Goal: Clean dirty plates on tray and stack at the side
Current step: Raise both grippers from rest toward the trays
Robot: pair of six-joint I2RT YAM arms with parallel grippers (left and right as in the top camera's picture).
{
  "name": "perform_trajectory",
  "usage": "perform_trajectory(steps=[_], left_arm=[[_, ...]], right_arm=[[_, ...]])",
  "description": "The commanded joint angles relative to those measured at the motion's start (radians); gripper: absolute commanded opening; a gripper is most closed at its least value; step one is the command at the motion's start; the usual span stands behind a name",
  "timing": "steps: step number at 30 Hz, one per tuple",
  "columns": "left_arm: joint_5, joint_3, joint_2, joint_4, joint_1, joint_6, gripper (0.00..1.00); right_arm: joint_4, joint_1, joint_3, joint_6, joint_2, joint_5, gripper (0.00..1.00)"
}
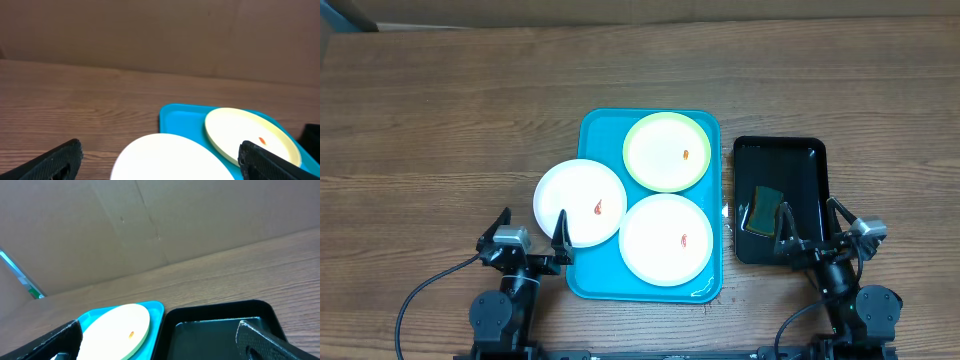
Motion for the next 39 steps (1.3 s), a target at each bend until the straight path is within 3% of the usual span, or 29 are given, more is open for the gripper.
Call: perform_trajectory(steps=[1,5,9,16,19,23,27,34,39], left_arm=[[-0.052,-0.003,-0.005,-0.016,-0.008,0.018,1.00],[-0.019,-0.003,-0.005,-0.019,-0.008,-0.023,1.00],[0.080,-0.003,-0.003,0.014,-0.008,-0.138,1.00],[0.185,0.000,-0.003,0.333,-0.008,-0.138,1.00],[0.212,0.040,-0.003,0.342,-0.008,-0.141,1.00],[0.242,0.173,0.014,0.151,-0.008,-0.140,1.00],[0.242,0.342,0.089,0.014,-0.008,-0.078,1.00],[0.277,0.730,0.398,-0.395,-0.008,-0.066,1.00],[0.393,0.904,0.623,-0.555,-0.008,-0.065,1.00]], right_arm=[[0.006,-0.007,-0.010,-0.001,-0.006,0.010,1.00],[0.006,-0.007,-0.010,0.000,-0.006,-0.016,1.00],[0.014,-0.007,-0.010,0.000,-0.006,-0.118,1.00],[0.018,-0.007,0.022,0.000,-0.006,-0.268,1.00],[0.009,-0.007,0.084,0.004,-0.006,-0.282,1.00],[-0.114,-0.007,0.253,0.003,0.026,-0.277,1.00],[-0.344,-0.007,0.467,0.003,0.154,-0.278,1.00],[-0.706,-0.007,0.893,-0.010,0.554,-0.278,1.00],[-0.745,-0.007,1.004,0.028,0.718,-0.286,1.00]])
